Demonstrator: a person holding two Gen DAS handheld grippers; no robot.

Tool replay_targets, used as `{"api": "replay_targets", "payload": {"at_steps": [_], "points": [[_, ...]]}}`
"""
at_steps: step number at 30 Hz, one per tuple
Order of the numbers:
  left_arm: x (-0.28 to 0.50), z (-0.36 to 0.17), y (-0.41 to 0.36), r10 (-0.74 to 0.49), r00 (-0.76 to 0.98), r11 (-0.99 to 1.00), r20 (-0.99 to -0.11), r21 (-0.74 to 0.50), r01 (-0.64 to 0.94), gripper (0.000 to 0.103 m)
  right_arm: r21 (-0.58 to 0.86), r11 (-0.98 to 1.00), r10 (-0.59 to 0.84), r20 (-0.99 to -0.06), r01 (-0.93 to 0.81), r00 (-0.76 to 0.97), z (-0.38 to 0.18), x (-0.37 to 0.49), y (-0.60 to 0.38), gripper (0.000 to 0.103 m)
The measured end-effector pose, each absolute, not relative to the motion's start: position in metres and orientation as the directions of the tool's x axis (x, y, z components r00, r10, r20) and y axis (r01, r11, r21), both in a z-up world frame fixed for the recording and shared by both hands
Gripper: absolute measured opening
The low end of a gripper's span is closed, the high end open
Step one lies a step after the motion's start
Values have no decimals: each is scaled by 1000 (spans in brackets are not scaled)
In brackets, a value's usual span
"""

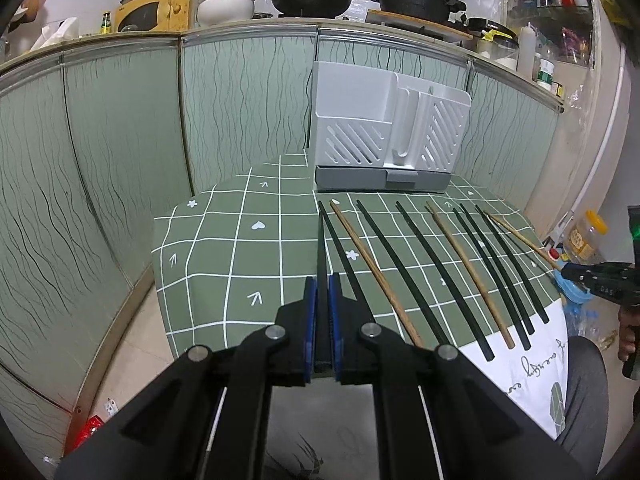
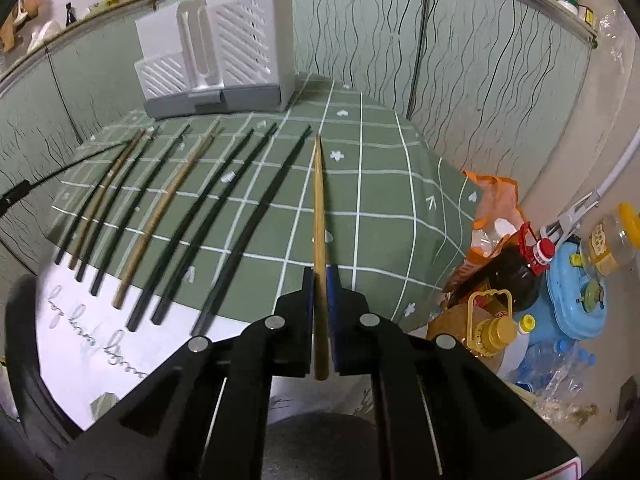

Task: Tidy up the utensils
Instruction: 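Lift both held chopsticks and carry them toward the white utensil holder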

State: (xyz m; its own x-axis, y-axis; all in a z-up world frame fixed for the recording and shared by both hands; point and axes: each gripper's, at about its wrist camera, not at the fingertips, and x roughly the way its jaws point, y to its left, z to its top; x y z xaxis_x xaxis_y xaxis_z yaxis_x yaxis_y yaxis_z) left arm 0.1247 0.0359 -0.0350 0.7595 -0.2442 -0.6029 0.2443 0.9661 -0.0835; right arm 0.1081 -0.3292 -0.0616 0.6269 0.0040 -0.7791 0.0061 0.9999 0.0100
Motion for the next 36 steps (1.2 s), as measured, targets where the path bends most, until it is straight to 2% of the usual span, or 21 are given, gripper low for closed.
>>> {"api": "replay_targets", "payload": {"at_steps": [6, 24, 36], "points": [[124, -35, 36, -245, 761, 966, -601, -87, 242, 6, 26, 1000, 15, -758, 6, 652, -60, 104, -330, 7], [139, 26, 36, -244, 816, 964, -525, -40, 262, 6, 6, 1000, 18, -562, -17, 827, 49, 106, -324, 6], [159, 71, 24, -261, 836, 954, -483, 4, 300, 6, -5, 997, 62, -507, -74, 860, 105, 130, -318, 6]]}}
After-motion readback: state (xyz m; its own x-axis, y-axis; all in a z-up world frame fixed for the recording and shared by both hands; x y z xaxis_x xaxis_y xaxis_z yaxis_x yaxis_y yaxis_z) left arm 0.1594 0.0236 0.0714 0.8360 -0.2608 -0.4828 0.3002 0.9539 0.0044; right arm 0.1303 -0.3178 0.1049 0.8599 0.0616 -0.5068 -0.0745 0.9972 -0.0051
